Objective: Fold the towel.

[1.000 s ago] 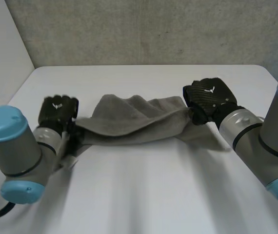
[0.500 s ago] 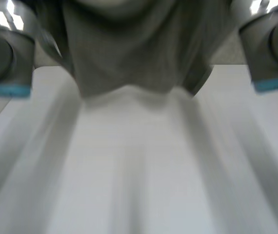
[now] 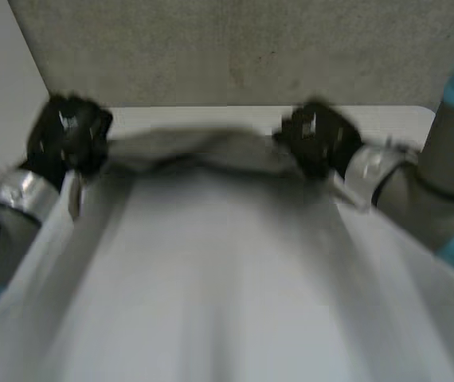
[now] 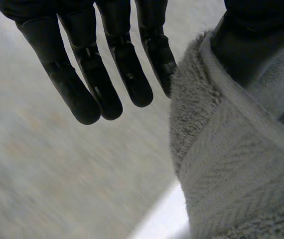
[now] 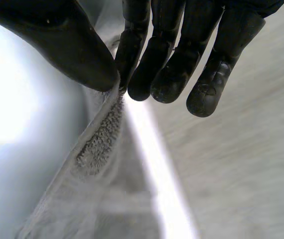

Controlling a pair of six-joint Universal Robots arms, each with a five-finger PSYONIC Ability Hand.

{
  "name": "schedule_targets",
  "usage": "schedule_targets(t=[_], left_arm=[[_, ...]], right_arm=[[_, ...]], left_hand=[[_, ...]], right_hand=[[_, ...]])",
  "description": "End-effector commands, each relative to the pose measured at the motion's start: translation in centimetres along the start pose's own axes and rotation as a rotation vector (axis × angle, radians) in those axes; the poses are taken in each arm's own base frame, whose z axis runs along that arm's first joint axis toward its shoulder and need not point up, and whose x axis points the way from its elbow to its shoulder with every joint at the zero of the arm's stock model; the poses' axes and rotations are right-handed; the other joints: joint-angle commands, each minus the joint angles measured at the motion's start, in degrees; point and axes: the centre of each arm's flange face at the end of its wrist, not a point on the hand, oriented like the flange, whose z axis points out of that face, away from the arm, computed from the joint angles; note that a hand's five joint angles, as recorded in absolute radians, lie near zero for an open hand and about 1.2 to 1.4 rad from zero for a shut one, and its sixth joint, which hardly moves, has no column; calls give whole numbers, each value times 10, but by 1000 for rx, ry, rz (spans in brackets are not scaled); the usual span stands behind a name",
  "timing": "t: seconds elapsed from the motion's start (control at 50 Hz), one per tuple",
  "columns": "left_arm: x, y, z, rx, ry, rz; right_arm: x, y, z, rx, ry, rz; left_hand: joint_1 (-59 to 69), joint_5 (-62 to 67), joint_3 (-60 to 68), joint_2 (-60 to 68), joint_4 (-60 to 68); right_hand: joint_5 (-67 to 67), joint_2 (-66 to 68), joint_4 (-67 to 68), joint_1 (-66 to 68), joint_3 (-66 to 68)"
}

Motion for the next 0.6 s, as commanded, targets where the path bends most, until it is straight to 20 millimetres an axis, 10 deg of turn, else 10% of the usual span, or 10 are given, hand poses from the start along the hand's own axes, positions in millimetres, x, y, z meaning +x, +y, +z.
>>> schedule_targets(t=[0.02, 0.38, 0.46, 0.6], left_arm=[[16, 35, -30, -97, 17, 11], [10, 62, -39, -176, -16, -9], [12, 65, -40, -186, -11, -10], [12, 65, -40, -187, -13, -13]], right_arm=[[-51, 43, -22, -159, -126, 52], [-57, 90, -18, -283, 119, 280], [-55, 92, -16, -293, 160, 378], [-52, 92, -12, -279, 186, 510]], left_hand=[[23, 14, 10, 23, 25], [23, 14, 10, 23, 25], [23, 14, 10, 23, 25], [23, 14, 10, 23, 25]], right_hand=[[22, 32, 30, 40, 30], [4, 14, 12, 22, 12], [-294, -285, -286, -277, -286], [-414, -405, -407, -397, -407]])
